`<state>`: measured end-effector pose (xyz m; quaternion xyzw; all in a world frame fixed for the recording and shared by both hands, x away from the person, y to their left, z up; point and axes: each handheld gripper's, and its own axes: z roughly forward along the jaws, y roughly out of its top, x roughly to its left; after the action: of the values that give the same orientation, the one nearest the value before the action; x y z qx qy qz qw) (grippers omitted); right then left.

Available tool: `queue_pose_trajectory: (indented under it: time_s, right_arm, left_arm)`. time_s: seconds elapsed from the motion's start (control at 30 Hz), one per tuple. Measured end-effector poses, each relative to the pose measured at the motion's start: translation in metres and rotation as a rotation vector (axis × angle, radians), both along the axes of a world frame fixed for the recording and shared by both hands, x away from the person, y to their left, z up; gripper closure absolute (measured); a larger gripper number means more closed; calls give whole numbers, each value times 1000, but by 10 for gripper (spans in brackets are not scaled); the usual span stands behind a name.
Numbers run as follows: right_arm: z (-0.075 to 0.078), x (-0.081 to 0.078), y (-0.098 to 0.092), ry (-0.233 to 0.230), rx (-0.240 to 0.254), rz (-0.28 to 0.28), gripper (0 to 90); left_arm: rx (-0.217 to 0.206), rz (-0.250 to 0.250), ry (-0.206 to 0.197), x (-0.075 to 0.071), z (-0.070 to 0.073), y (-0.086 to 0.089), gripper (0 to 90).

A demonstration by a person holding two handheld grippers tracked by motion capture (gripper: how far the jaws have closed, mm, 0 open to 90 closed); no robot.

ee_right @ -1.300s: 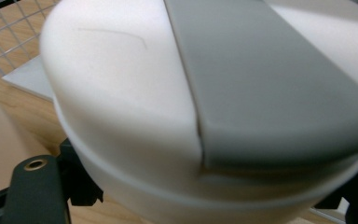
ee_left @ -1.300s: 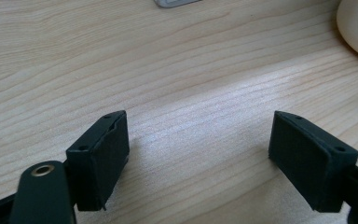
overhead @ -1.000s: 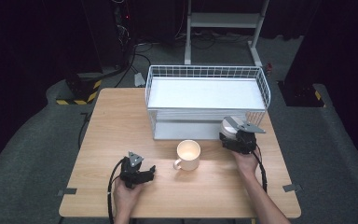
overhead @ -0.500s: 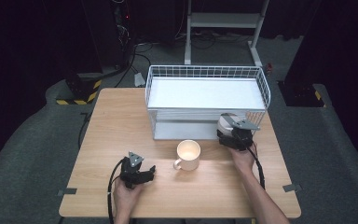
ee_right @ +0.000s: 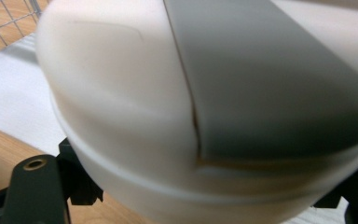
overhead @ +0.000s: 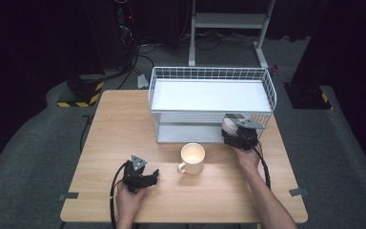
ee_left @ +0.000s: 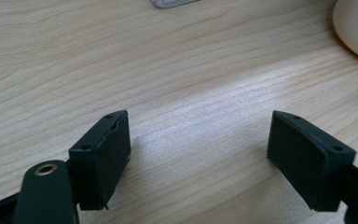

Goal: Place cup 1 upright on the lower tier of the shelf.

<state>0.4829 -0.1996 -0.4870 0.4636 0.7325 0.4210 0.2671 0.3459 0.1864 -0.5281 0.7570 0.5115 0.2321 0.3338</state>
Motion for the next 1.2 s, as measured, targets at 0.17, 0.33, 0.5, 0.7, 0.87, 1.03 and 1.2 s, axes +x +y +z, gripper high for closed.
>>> queue_pose_trajectory:
  time_s: [0.17, 0.33, 0.5, 0.7, 0.87, 1.03, 1.2]
  right_arm:
    - [-1, 1, 1, -4, 0, -9, 190]
    - [-1, 0, 1, 1, 9, -13, 188]
    - [0, 1, -2, 6, 16, 0, 175]
    - [1, 0, -5, 39, 41, -3, 138]
    - [2, -3, -6, 42, 31, 2, 137]
    - [2, -8, -8, 60, 18, -1, 143]
    - [0, -17, -9, 43, -18, 7, 203]
  left_arm:
    - [0, 1, 0, 0, 0, 0, 215]
    - [0, 0, 0, 0, 0, 0, 215]
    - [-1, 2, 2, 0, 0, 0, 215]
    - [-1, 3, 4, 1, 0, 0, 215]
    - [0, 3, 4, 1, 0, 0, 217]
    - [0, 3, 4, 1, 0, 0, 217]
    - [0, 3, 4, 1, 0, 0, 217]
